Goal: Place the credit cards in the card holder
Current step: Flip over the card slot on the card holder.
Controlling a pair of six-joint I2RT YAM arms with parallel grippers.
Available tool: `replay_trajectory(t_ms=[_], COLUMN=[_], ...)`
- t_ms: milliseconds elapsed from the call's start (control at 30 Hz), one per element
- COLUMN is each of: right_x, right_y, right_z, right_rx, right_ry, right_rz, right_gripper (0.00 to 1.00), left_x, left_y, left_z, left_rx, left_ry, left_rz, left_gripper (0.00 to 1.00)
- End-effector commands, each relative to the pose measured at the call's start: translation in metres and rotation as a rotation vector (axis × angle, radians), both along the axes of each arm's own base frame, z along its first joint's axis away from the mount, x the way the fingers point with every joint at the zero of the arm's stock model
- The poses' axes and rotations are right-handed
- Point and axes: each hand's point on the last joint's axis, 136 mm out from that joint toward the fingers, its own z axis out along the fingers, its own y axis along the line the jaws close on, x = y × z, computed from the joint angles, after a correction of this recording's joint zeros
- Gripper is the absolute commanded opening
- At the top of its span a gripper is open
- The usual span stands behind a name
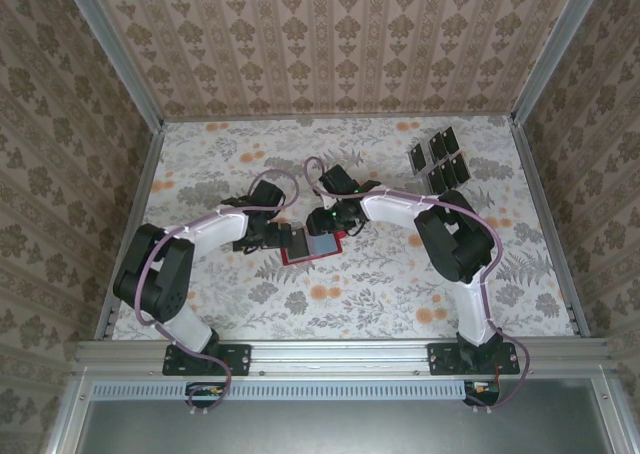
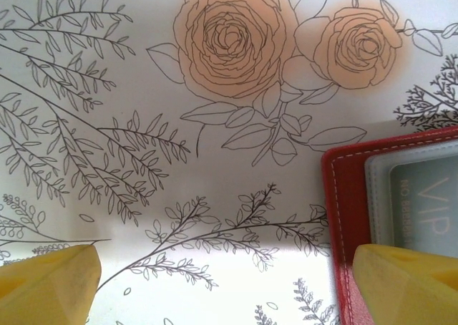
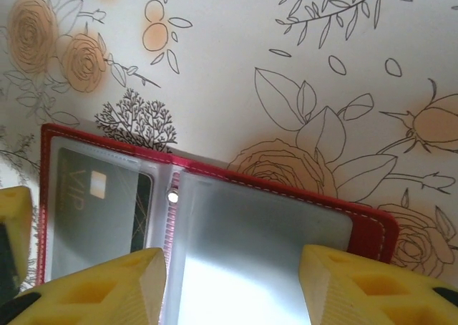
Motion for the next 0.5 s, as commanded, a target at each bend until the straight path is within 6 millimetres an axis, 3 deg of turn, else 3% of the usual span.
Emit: replay_trajectory(t_ms=[0,467], right_x=[-0.024,-0.027], right_y=[0.000,0.017], right_z=[-0.016,-0.001], right_rx=[0.029,0.135], right_ry=[0.111,0.135], right_rz=[-0.029,-0.096], right_gripper=[0.55,0.56], left_x=[0.005,0.022], left_y=[-0.002,0.003], left_z=[-0.001,0.008], left_rx=[0.004,0.005], left_ry=[-0.002,-0.030], left_rz=[0.006,-0.010], left_gripper=[1.00,1.00])
